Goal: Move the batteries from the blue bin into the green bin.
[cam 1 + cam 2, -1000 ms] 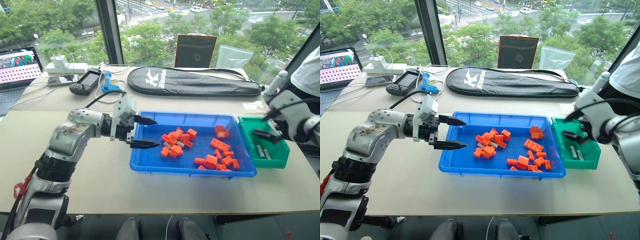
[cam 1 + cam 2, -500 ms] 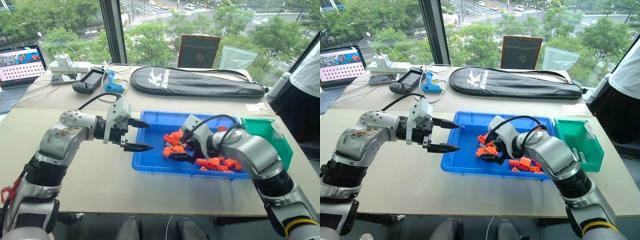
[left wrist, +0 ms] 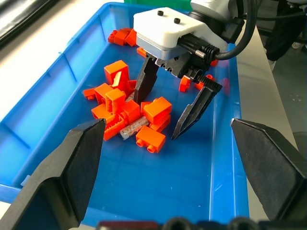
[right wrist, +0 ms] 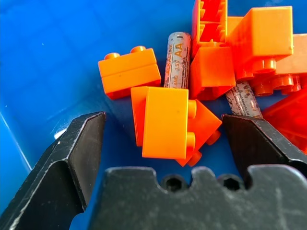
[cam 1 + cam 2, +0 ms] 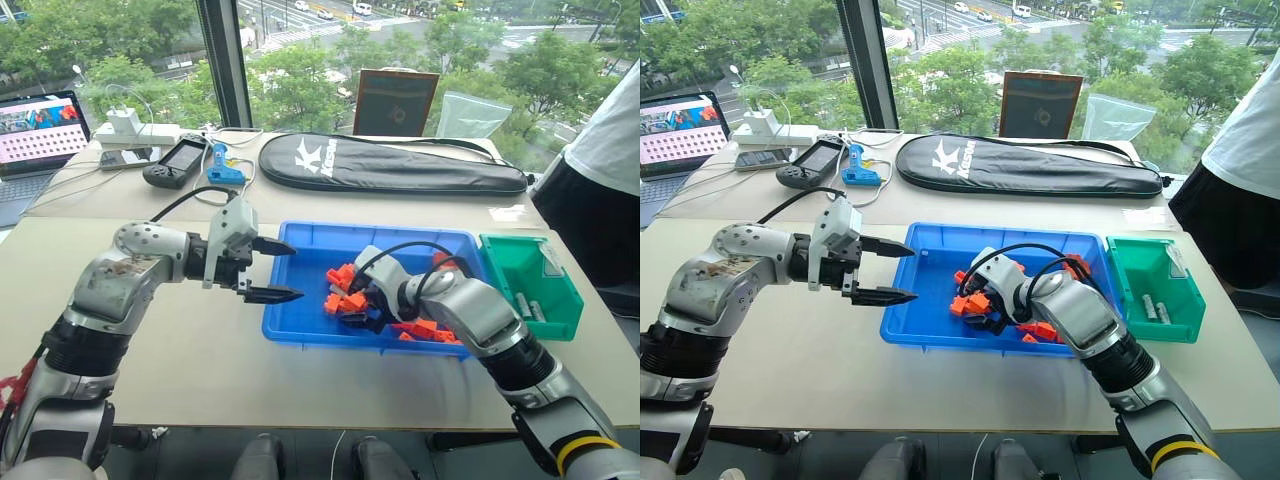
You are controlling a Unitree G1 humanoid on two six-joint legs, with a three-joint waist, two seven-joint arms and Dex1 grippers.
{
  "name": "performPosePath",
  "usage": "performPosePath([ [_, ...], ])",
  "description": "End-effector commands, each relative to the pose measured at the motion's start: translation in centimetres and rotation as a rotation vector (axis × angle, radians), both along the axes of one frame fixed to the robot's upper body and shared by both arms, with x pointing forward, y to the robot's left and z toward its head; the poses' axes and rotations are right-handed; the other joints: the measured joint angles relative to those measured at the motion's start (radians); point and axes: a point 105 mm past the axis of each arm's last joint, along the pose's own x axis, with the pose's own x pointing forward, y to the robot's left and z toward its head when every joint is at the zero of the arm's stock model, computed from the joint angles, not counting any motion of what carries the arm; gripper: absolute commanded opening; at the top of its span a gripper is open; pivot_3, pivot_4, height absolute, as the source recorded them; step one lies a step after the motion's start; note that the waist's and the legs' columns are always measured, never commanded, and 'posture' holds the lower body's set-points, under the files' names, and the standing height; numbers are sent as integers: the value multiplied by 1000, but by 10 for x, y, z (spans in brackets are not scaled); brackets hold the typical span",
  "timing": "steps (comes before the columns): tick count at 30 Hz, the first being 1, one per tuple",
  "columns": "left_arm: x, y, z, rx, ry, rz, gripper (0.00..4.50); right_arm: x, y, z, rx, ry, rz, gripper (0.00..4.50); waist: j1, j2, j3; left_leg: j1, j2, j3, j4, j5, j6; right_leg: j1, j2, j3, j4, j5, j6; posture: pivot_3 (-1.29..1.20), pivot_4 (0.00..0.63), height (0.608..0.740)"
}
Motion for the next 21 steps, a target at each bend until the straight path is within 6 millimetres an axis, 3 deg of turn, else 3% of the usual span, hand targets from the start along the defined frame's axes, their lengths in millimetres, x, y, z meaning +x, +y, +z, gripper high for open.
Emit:
performPosePath([
  [1,-2,2,10,-16,-37,0,4500,3,0,1,3,-15,-13,3375,0,0,0,0,0,0,0,0,0,0,0,0,0,0,0,0,150,740],
  [5,-2,1,9,-15,-39,-1,4500,3,-4,6,-6,-24,-18,2254,0,0,0,0,0,0,0,0,0,0,0,0,1,0,0,0,150,740],
  [14,0,0,9,-15,-40,-7,4500,-4,-30,41,-57,-89,-7,2253,2,0,0,0,0,0,0,0,0,0,0,0,0,0,0,0,150,740],
  [21,0,-2,8,-14,-40,-16,4500,-3,-73,70,-86,-135,-73,2253,1,0,0,0,0,0,0,0,0,-1,0,0,0,0,0,0,150,740],
])
